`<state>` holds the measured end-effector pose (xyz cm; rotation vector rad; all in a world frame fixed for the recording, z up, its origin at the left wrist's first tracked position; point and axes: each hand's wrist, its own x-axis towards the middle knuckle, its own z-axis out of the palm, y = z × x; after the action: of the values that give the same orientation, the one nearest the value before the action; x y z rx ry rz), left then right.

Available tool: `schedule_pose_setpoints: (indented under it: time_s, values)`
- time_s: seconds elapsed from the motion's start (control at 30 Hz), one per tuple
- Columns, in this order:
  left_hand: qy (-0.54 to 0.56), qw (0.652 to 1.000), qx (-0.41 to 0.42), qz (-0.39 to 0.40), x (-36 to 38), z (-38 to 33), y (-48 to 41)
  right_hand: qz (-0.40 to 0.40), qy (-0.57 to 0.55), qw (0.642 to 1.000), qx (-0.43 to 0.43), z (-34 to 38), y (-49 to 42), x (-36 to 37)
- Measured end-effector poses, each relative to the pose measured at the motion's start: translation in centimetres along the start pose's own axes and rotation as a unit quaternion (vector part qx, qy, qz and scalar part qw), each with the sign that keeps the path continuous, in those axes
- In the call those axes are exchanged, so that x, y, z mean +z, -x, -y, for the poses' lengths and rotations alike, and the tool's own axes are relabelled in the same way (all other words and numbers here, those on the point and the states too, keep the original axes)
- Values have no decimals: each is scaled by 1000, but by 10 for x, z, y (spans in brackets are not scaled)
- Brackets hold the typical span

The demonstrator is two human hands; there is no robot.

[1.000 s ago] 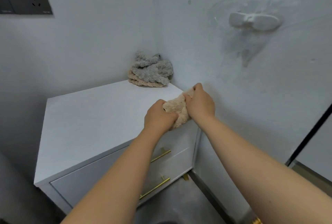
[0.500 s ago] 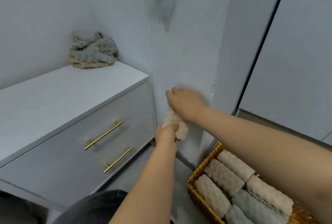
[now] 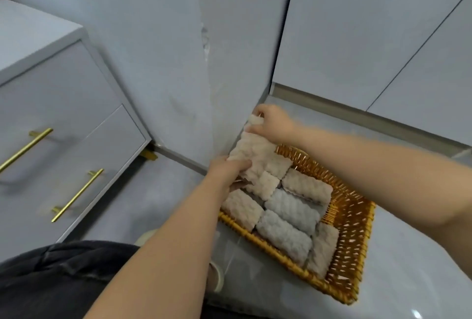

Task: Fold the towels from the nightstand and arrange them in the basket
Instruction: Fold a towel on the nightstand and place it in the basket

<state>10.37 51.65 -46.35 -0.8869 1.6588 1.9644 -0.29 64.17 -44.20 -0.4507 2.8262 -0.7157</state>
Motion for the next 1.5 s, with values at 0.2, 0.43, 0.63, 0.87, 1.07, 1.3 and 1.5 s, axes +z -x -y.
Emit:
schedule_pose_setpoints:
  time_s: [0.2, 0.43, 0.63, 0.87, 1.07, 1.3, 1.5]
  values:
    - [65, 998, 0, 26, 19, 10, -16, 194, -517, 790, 266, -63, 12, -6]
    - [138, 990, 27, -25, 55, 25, -19, 138, -737, 600, 279, -93, 41, 20]
    - [75, 996, -31, 23, 60, 35, -20, 74, -685, 641, 339, -87, 52, 31]
    - [-127, 985, -69, 97, 60, 41, -15, 73, -399, 784, 470, -136, 79, 23]
    - [-181, 976, -65, 104, 59, 41, -13, 90, -275, 789, 542, -173, 114, 32]
    - [-207, 970, -59, 112, 55, 43, -15, 119, 92, 890, 430, -182, 130, 42]
    - [-220, 968, -63, 107, 48, 43, -19, 97, 105, 890, 433, -189, 134, 53]
